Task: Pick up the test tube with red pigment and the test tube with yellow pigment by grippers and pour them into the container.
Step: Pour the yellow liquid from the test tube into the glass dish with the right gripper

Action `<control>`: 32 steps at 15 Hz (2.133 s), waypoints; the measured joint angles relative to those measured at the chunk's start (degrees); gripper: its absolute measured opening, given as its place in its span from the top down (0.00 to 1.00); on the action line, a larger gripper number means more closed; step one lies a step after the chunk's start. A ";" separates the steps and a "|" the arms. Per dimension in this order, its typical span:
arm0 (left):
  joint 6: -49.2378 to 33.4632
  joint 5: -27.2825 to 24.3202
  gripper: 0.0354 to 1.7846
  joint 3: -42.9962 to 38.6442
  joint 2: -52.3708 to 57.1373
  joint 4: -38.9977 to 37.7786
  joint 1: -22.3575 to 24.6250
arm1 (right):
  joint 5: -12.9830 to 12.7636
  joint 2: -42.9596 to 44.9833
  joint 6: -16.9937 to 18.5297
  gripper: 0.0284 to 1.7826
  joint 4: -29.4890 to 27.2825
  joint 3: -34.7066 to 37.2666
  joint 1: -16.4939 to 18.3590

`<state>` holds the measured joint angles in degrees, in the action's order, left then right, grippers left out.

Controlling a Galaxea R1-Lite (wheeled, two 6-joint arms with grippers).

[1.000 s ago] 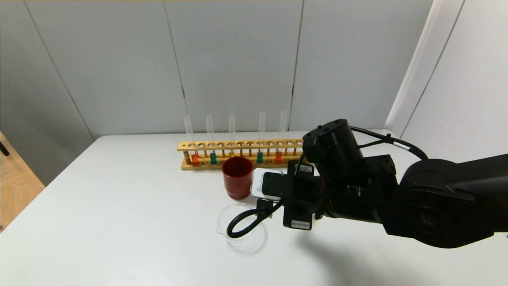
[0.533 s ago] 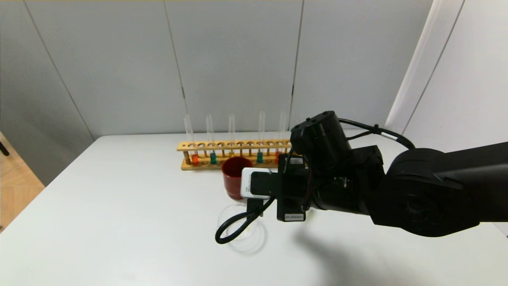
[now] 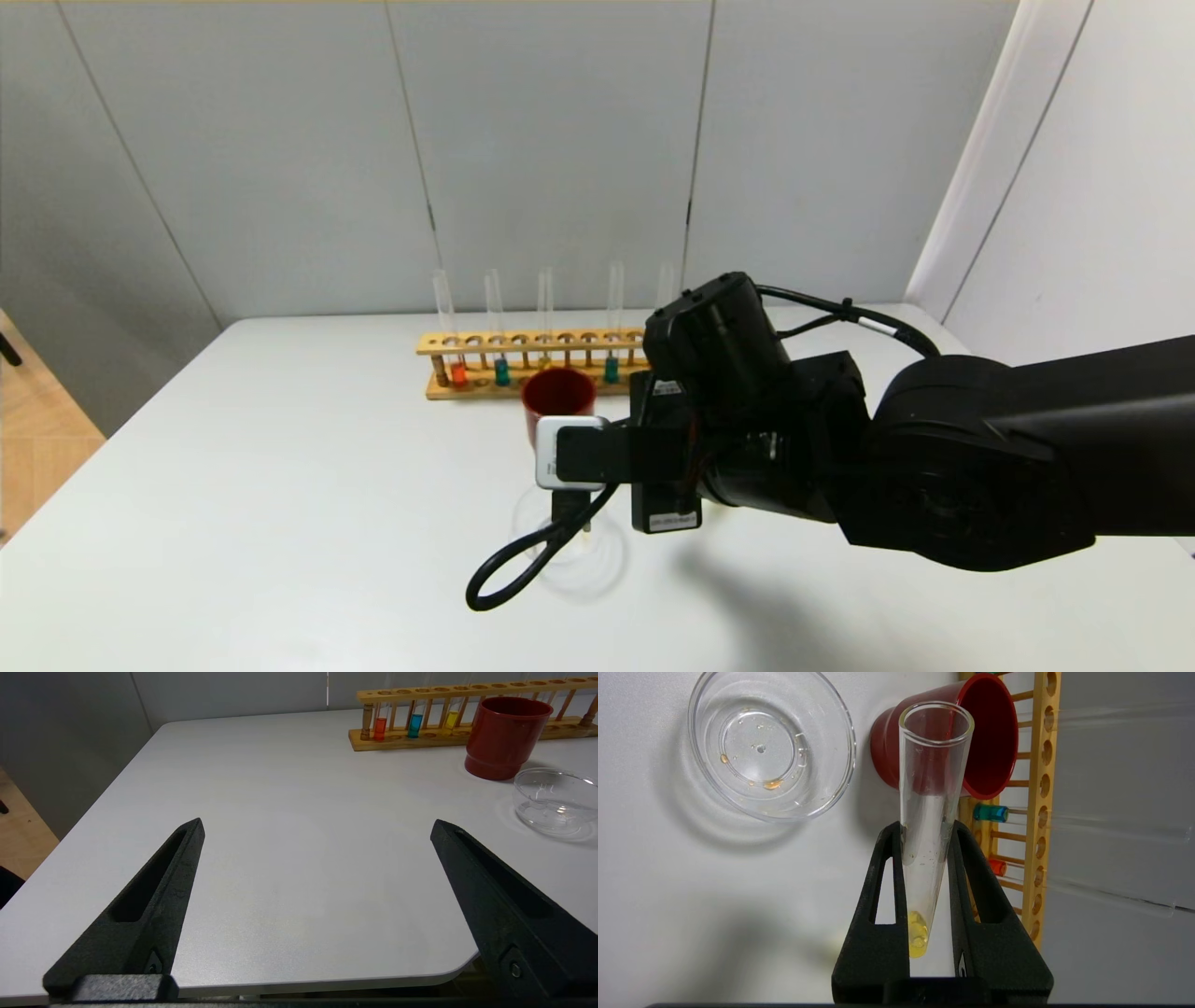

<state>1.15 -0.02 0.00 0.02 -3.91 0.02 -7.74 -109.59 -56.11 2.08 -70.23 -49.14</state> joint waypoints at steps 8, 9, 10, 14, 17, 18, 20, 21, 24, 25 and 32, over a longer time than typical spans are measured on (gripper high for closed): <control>0.00 0.02 0.04 0.00 0.00 0.00 -0.02 | -2.78 -0.16 -5.27 0.86 -2.88 -0.46 0.57; -0.02 0.02 0.04 0.00 0.00 0.00 -0.02 | -3.12 -0.27 -6.25 0.86 -2.93 -0.99 0.57; -0.02 0.02 0.04 0.00 0.00 0.00 -0.02 | -3.33 -0.39 -7.19 0.86 -2.99 -1.55 0.52; 0.00 0.02 0.04 0.00 0.00 0.00 0.00 | -6.03 -0.83 -9.42 0.86 -3.77 -2.43 0.11; 0.00 0.02 0.04 0.00 0.00 -0.02 0.00 | -6.53 -0.90 -10.20 0.86 -3.90 -2.49 -0.24; 0.00 0.02 0.04 0.00 0.00 -0.02 0.00 | -7.02 -0.90 -10.40 0.86 -3.88 -2.58 -0.24; -0.02 0.00 0.04 0.00 0.00 -0.02 0.02 | -8.68 -0.90 -11.36 0.86 -3.79 -2.73 -0.24; 0.00 0.02 0.04 0.00 0.00 -0.02 0.02 | -9.20 -0.90 -12.00 0.86 -3.77 -2.86 -0.24; 0.01 0.02 0.04 0.00 0.00 -0.02 0.02 | -11.74 -1.01 -14.62 0.86 -3.51 -3.02 -0.26; -0.02 0.02 0.04 0.00 0.00 -0.02 0.02 | -12.85 -1.05 -15.66 0.86 -3.49 -3.23 -0.28; 0.00 0.02 0.04 0.00 0.00 -0.02 -0.02 | -13.53 -1.40 -16.15 0.86 -3.73 -3.67 -2.34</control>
<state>1.15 0.00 0.00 0.02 -3.94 0.00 -21.27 -111.00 -72.27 -1.65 -73.90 -51.48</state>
